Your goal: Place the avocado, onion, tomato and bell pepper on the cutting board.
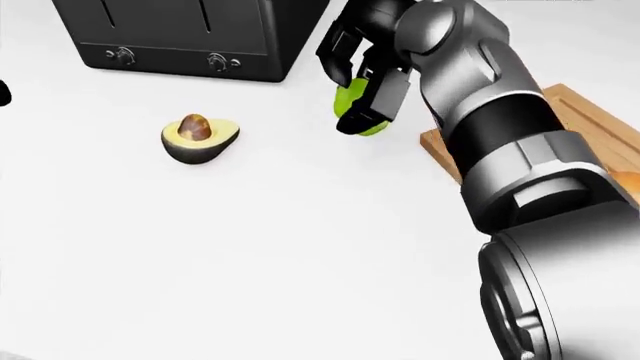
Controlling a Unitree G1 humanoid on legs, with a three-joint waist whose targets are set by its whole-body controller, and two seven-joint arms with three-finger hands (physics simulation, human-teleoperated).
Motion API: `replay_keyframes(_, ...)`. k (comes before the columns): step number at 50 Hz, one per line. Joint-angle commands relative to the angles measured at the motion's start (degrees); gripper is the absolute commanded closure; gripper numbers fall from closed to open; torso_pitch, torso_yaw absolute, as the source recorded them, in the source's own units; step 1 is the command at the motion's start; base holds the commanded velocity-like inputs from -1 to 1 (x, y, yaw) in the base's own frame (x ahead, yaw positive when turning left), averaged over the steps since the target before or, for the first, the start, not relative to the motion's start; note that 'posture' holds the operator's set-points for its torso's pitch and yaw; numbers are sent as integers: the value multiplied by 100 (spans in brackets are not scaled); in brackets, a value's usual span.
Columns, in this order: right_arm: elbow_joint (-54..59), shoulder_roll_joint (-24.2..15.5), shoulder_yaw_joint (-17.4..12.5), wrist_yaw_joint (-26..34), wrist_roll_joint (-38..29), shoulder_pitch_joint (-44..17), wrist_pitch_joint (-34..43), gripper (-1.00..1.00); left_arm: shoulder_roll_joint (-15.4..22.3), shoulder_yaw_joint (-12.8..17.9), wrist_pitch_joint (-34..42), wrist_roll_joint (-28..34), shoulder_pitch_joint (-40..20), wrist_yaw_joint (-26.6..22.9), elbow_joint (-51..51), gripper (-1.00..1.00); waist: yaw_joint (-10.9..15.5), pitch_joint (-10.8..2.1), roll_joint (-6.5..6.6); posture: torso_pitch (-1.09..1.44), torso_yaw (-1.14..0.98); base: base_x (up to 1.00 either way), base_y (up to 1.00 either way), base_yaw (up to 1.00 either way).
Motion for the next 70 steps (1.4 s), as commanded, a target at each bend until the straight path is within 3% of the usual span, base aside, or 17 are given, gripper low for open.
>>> replay_keyframes(1,-305,-99,-49,-33,11,-300,-59,100,84,76,-188,50,-153,26,-95,-100,4,-176,12,0,35,0,0,0)
replay_keyframes(20,-1540,-930,-117,726,-367,-102,693,100,58,45,-208,76,-228,23,-22,-100,47,-135,-28,0,35,0,0,0)
replay_keyframes(41,-4832,-1796,-558,2396,-1072,1367,2084,100,-6,-3,-231,156,-167,-21,-62,-100,87,-118,-119,0,35,0,0,0)
replay_keyframes(56,-6136,-2249,-851,3369,-1504,1977,2588,100,-50,-51,-268,205,-253,-55,45,-100,91,-120,-180,0,35,0,0,0)
replay_keyframes(70,-5656,-2451,-955,2870,-1325,2121,2613,100,-47,-68,-239,240,-294,-98,35,-100,89,-128,-211,0,35,0,0,0)
